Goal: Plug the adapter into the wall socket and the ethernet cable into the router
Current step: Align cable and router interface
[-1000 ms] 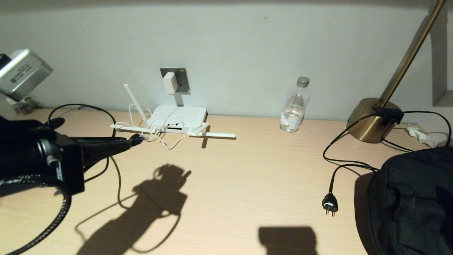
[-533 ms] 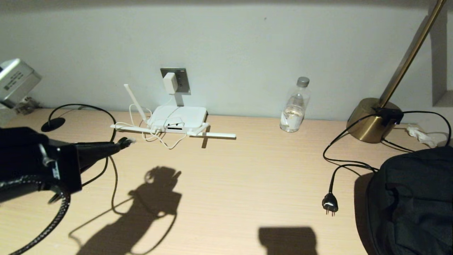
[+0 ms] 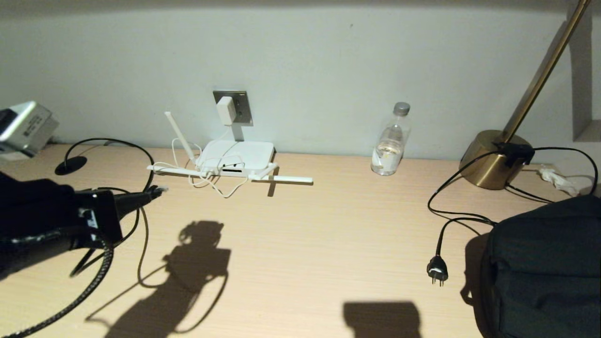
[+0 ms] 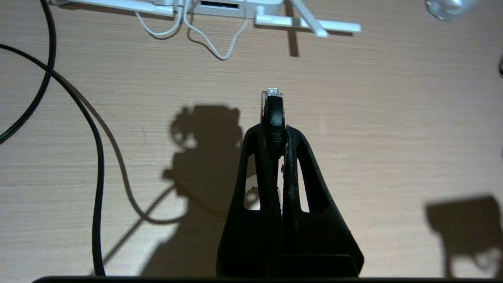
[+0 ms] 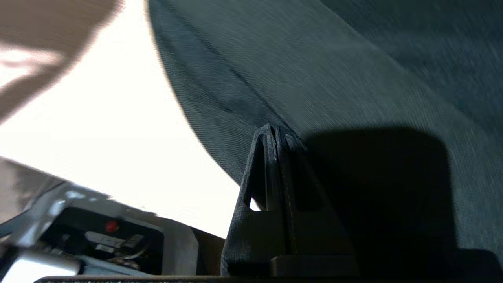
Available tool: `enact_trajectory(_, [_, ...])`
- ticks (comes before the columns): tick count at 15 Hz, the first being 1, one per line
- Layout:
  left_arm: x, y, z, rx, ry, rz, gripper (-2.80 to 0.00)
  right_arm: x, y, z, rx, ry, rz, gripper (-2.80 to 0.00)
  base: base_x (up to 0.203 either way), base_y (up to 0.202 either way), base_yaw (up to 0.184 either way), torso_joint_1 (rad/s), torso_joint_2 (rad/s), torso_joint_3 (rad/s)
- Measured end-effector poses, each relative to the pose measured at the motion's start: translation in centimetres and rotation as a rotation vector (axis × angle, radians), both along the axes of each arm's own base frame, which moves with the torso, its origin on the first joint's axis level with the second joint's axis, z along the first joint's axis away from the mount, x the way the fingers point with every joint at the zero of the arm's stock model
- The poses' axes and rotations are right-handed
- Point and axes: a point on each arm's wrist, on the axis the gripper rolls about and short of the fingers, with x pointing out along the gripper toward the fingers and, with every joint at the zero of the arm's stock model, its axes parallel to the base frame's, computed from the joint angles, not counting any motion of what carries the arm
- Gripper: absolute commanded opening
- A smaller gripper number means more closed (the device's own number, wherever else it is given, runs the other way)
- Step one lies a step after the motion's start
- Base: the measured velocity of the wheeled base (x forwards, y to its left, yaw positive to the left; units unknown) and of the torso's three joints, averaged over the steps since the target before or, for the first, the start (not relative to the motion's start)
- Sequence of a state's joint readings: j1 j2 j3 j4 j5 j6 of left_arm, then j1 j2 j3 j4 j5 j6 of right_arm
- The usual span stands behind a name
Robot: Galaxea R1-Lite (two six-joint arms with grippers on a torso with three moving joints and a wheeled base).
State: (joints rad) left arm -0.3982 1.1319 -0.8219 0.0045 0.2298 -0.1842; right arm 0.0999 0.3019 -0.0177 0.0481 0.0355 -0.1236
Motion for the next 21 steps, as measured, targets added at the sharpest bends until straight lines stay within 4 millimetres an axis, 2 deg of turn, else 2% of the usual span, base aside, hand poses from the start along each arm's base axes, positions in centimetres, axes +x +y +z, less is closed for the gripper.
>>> enact_trajectory(4, [4.6, 0.5, -2.9, 0.014, -0.06, 0.101, -2.8, -0.2, 0.0, -0.1, -0.006, -0.021, -0.085, -2.8, 0.0, 0.0, 0.0, 0.0, 0.0, 0.0])
enact_trajectory(6, [7.2, 0.7, -3.9, 0.01, -0.113, 0.128, -2.8, -0.9, 0.0, -0.1, -0.002, -0.107, -0.097, -2.8, 0.0, 0.0, 0.0, 0.0, 0.0, 0.0])
enact_trajectory(9, [10.0, 0.4, -5.7, -0.013, -0.172, 0.102, -2.8, -1.9, 0.0, -0.3, 0.006, -0.234, -0.103, -2.8, 0.0, 0.0, 0.0, 0.0, 0.0, 0.0])
enact_trajectory(16, [12.8, -0.3, -11.2, 0.022, -0.276, -0.017, -2.8, -2.3, 0.0, -0.4, 0.026, -0.298, -0.102, -2.8, 0.0, 0.0, 0.0, 0.0, 0.0, 0.0])
enact_trajectory(21, [14.3, -0.7, -13.5, 0.072, -0.373, -0.029, -2.8, -2.4, 0.0, -0.4, 0.056, -0.298, -0.109, -2.8, 0.0, 0.0, 0.0, 0.0, 0.0, 0.0])
